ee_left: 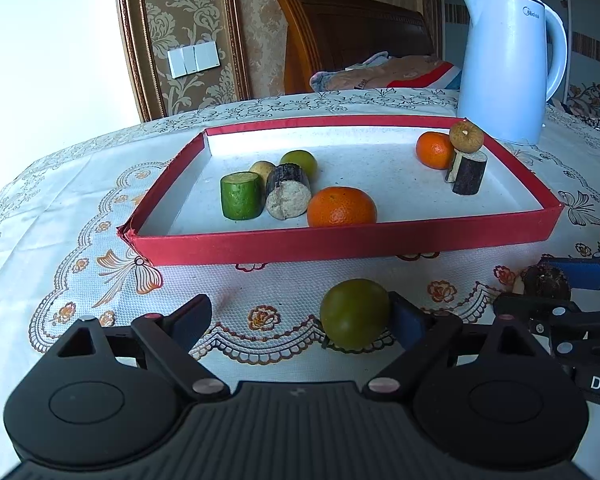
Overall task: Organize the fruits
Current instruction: 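Close the right gripper on the eggplant chunk while the left gripper grasps the lime, then carry the eggplant chunk with the right gripper while the left gripper carries the lime into the tray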
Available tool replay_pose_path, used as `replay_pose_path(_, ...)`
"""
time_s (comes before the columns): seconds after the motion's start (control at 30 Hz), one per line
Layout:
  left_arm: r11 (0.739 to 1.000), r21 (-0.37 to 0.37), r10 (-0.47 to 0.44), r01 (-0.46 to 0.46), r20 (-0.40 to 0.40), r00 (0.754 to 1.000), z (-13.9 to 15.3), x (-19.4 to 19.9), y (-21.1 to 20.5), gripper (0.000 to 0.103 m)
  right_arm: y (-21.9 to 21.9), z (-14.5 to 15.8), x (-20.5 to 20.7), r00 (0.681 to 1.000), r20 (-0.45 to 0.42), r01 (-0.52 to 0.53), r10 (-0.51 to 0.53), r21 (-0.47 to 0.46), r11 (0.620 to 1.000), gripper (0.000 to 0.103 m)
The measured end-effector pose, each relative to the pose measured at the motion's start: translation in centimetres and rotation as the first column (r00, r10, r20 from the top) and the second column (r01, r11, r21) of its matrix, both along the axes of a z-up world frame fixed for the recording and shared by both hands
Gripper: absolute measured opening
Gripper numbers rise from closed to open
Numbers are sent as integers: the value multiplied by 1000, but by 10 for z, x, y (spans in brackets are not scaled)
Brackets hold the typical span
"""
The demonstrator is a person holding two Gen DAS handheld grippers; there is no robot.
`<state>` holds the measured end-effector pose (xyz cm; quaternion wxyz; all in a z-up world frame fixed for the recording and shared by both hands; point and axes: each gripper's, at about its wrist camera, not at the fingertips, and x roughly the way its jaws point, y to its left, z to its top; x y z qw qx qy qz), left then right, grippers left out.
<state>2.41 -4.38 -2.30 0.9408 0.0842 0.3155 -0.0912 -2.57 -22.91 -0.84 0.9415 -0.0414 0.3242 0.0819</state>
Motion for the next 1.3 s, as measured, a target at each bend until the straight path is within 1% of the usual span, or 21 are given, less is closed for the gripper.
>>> replay_pose_path(0.07, 1000, 5, -17, 17, 8, 1000, 1, -2, -2, 81, 0, 0, 0, 1000, 1, 2, -2, -1, 1000, 43)
replay_pose_path(0.17, 999, 26, -43, 43, 25, 999, 1, -6, -7, 72, 0, 0, 0, 1000, 2, 4, -4, 1, 1000, 43)
replay_pose_path(0.23, 998, 27, -53, 52, 27, 998, 1, -6, -8, 69, 0, 0, 0, 1000, 3, 7, -7, 0, 1000, 43)
replay_pose_path(0.27, 998, 23, -56, 56, 25, 998, 1, -6, -8, 65, -1, 0, 0, 1000, 3, 9, -9, 1, 1000, 43)
replay_pose_path(0.3, 998, 17, -63, 63, 23, 998, 1, -6, -8, 61, -1, 0, 0, 1000, 3, 11, -11, 2, 1000, 43)
replay_pose_path(0.37, 996, 4, -86, 86, 20, 996, 2, -8, -9, 46, -2, 0, 0, 1000, 3, 15, -15, 4, 1000, 43)
replay_pose_path(0.43, 995, 19, -99, 99, 30, 995, 2, -10, -12, 41, -2, 0, 0, 1000, 4, 16, -16, 4, 1000, 43)
replay_pose_path(0.5, 995, 31, -101, 100, 38, 994, 2, -12, -14, 41, -2, 0, 0, 1000, 6, 18, -18, 3, 1000, 43)
replay_pose_path(0.57, 995, 27, -97, 96, 42, 994, 2, -12, -14, 40, -2, 0, 0, 1000, 8, 20, -20, 3, 1000, 43)
replay_pose_path(0.6, 995, 23, -95, 94, 47, 994, 3, -13, -13, 39, -2, 0, 0, 1000, 11, 23, -23, 2, 1000, 43)
replay_pose_path(0.63, 996, 21, -93, 92, 53, 994, 4, -14, -12, 33, -2, 0, 0, 1000, 12, 24, -25, 2, 1000, 43)
replay_pose_path(0.77, 996, 9, -91, 90, 97, 991, 8, -19, -11, 33, -3, 1, -1, 999, 22, 32, -32, 2, 999, 43)
replay_pose_path(0.87, 995, 20, -101, 100, 117, 988, 10, -21, -13, 32, -3, 2, -2, 999, 29, 38, -38, 4, 999, 43)
replay_pose_path(0.97, 995, 21, -104, 102, 116, 988, 10, -21, -13, 31, -4, 2, -2, 999, 31, 43, -43, 8, 999, 43)
replay_pose_path(1.03, 993, 17, -117, 116, 98, 988, 9, -20, -14, 31, -4, 2, -1, 999, 28, 42, -42, 7, 999, 43)
replay_pose_path(1.17, 995, 6, -104, 104, 105, 989, 10, -22, -11, 31, -5, 2, -1, 998, 30, 47, -47, 11, 999, 43)
replay_pose_path(1.23, 994, 3, -106, 106, 112, 988, 10, -23, -10, 28, -5, 2, -2, 999, 31, 44, -44, 11, 999, 43)
replay_pose_path(1.3, 994, 12, -110, 110, 119, 987, 10, -26, -11, 28, -4, 2, -2, 999, 33, 42, -42, 11, 999, 43)
